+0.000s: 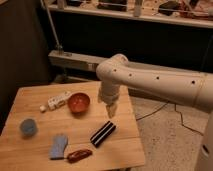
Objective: Place the eraser in the ceramic cup
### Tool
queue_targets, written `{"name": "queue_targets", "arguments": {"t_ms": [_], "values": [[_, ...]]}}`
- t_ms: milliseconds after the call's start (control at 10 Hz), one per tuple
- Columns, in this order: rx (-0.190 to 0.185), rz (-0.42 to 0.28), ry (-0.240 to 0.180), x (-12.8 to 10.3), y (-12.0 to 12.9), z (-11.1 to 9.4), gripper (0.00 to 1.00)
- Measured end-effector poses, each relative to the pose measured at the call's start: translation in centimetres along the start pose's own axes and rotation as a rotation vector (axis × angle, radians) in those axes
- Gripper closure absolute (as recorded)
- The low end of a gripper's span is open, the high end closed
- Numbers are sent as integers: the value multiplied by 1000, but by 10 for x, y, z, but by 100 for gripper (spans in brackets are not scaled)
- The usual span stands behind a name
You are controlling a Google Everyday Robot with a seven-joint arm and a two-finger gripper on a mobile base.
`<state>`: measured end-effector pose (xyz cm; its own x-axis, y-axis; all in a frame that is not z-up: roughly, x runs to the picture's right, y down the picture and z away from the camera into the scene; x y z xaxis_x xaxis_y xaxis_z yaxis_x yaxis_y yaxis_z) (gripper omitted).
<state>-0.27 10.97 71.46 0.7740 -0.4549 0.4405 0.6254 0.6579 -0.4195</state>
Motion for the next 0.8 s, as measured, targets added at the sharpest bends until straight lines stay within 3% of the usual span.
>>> {"name": "queue_targets", "arguments": {"t_ms": [400, 800], "values": [[-17, -9, 51, 2, 13, 36, 35], [-42, -56, -11, -6, 20, 70, 35]]}}
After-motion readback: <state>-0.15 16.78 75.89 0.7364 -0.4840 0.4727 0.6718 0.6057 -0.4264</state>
